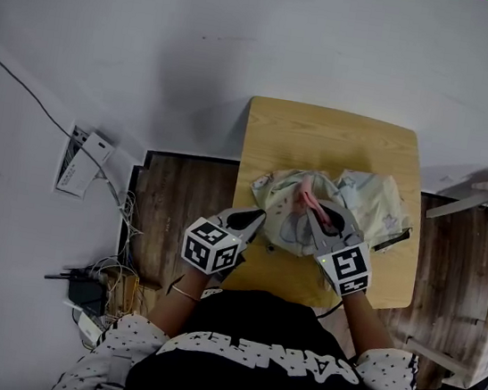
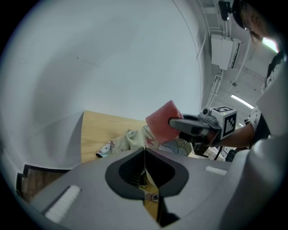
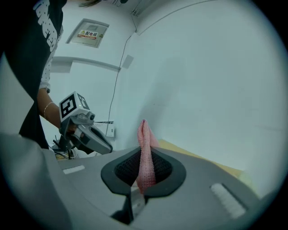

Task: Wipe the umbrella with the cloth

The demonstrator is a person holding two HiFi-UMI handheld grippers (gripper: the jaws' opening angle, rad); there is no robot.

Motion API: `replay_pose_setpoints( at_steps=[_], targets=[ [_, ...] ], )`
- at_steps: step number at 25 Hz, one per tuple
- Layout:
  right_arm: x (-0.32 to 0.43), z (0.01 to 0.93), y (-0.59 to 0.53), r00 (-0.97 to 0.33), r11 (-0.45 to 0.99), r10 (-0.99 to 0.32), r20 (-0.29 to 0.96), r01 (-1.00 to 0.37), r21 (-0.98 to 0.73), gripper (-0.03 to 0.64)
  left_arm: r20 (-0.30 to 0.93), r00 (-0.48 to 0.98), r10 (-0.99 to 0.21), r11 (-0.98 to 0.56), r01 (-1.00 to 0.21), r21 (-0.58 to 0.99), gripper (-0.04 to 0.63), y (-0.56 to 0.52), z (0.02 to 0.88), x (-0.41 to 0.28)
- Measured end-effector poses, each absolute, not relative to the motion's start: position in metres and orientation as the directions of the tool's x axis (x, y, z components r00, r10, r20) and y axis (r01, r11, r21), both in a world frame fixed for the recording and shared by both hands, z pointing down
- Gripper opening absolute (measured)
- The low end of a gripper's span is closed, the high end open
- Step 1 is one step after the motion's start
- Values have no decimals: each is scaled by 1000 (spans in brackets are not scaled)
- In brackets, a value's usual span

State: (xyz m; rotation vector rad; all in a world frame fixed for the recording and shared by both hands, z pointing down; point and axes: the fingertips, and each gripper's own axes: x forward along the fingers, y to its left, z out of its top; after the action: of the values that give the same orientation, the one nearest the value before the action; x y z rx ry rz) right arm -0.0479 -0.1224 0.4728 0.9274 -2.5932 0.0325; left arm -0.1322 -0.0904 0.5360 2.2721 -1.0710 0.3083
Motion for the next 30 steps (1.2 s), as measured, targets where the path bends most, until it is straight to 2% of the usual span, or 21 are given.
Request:
replay_pose_setpoints(
  at_steps=[5, 10, 30],
  targets=[
    [-48, 479, -136, -678, 773, -624, 389, -609, 178, 32, 439, 645, -626, -493, -763, 418, 8, -90, 534, -131],
    [-53, 501, -134, -676, 806, -582, 452, -553, 211, 32, 441, 637, -632, -482, -769, 420, 8, -90, 535, -133],
    [-56, 535, -89, -708, 876, -450, 544, -469, 114, 32, 451, 639, -624, -482, -768, 422, 8, -91, 538, -135]
  ],
)
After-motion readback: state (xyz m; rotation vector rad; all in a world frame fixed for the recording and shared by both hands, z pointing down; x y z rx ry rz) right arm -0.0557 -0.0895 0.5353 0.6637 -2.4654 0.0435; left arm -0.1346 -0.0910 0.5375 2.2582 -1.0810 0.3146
